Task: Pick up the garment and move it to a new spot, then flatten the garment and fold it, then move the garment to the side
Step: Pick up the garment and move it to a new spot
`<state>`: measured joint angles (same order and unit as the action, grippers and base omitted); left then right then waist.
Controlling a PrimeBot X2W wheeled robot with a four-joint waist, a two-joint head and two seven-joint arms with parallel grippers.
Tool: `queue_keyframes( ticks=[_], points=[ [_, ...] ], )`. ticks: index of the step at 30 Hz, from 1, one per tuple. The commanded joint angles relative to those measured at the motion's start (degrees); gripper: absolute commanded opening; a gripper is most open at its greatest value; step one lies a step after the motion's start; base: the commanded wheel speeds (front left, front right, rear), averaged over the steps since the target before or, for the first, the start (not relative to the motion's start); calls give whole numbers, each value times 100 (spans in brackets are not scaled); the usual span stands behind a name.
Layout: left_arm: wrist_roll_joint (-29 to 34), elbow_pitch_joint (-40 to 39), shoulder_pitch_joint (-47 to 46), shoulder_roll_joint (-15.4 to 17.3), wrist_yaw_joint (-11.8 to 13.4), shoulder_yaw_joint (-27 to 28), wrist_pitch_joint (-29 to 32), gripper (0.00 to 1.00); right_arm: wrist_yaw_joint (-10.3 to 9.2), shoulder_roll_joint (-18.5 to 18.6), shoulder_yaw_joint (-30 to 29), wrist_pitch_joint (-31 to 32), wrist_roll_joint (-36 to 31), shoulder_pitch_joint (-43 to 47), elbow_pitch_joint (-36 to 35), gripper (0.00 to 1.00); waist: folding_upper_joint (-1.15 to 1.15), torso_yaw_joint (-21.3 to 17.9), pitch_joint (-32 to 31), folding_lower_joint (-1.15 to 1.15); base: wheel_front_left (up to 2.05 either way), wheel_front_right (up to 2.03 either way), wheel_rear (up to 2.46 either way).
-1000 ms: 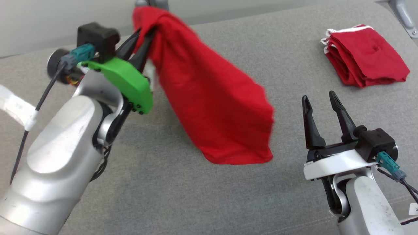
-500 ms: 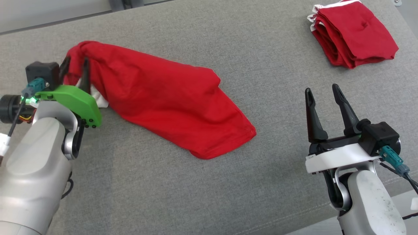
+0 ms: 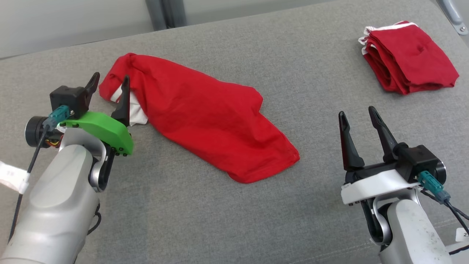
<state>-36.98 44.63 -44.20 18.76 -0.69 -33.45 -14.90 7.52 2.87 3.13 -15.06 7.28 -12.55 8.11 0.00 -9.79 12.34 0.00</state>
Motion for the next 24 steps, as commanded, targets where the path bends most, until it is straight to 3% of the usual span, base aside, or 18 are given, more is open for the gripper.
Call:
queue_keyframes(
  ticks=[1,9,18,24],
  points=[
    [-23,-186,165,7,42,139,-30,100,-6,4,-13,-16,-29,87,37,100,0,245,-270,0,0,0,0],
    [422,-1712,1621,-65,342,1001,-28,100,-7,6,-56,-16,-105,270,213,100,0,577,-716,0,0,0,0],
    [883,-3070,3387,-548,522,1853,-22,100,-6,5,-92,-16,-86,541,392,100,0,886,-1046,0,0,0,0],
    [1282,-3601,4194,-907,485,2190,-21,100,-6,6,-40,-16,44,675,408,100,0,964,-1163,0,0,0,0]
  ],
)
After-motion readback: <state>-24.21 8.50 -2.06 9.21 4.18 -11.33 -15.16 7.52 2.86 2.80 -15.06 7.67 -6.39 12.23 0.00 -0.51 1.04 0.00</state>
